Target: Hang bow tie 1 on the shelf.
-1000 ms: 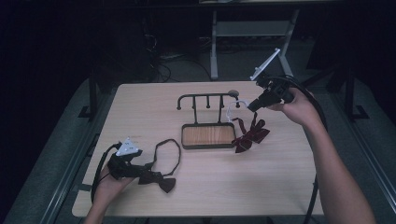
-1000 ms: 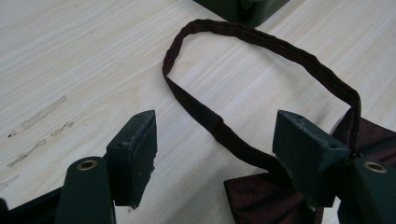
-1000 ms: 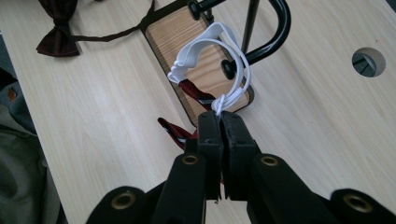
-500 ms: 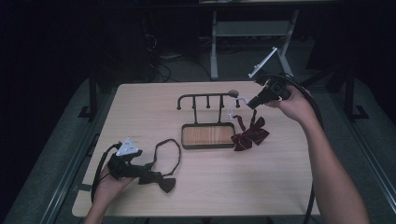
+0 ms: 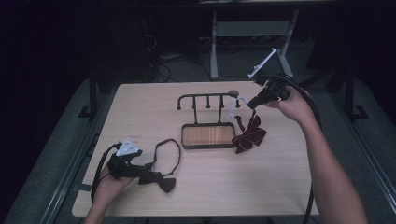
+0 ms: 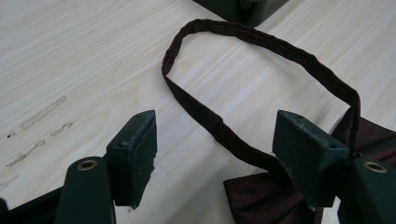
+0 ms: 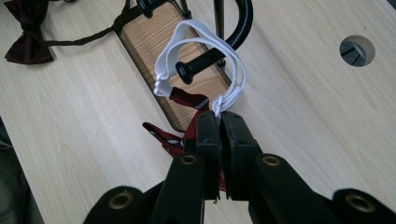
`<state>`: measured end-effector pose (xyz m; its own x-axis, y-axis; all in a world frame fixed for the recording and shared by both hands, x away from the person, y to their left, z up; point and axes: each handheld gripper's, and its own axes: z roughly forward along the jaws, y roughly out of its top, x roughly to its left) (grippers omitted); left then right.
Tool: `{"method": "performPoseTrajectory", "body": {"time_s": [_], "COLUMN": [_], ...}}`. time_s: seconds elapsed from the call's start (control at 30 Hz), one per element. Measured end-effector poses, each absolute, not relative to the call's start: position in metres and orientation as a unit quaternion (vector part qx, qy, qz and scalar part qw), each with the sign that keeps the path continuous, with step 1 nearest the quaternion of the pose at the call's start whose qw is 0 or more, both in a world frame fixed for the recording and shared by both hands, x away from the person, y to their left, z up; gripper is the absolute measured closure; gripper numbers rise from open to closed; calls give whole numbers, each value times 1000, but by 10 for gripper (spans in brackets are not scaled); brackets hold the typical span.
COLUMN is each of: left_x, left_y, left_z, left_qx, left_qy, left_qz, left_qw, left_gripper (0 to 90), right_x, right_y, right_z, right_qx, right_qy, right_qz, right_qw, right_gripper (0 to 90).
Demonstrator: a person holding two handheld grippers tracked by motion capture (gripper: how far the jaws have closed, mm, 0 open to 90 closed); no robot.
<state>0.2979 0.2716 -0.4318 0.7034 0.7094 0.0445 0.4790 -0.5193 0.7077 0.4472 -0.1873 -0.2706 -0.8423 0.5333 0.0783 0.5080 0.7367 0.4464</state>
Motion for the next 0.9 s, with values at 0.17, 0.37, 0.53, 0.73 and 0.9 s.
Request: {"method": "performPoseTrajectory", "body": {"time_s": [0.17, 0.37, 0.53, 0.73, 0.9], "left_x": [298, 298, 298, 298, 298], "left_y": [271, 272, 272, 271, 271], "left_z": [-431, -432, -432, -432, -432], "left_qx": [856, 856, 857, 857, 858], "left_qy": [347, 348, 346, 347, 345], "left_qz": [166, 164, 165, 163, 164], "left_qw": [345, 345, 345, 343, 344], "left_gripper": [312, 312, 313, 313, 313], "right_x": [449, 448, 446, 442, 437], "right_y": [-185, -186, -187, -188, -189], "right_z": [-274, -275, -278, -283, -287], "right_qx": [281, 282, 277, 266, 258], "right_qy": [934, 933, 934, 936, 937], "right_qz": [220, 223, 225, 228, 234], "right_qw": [31, 30, 28, 21, 14], "right_gripper": [849, 828, 811, 785, 761]}}
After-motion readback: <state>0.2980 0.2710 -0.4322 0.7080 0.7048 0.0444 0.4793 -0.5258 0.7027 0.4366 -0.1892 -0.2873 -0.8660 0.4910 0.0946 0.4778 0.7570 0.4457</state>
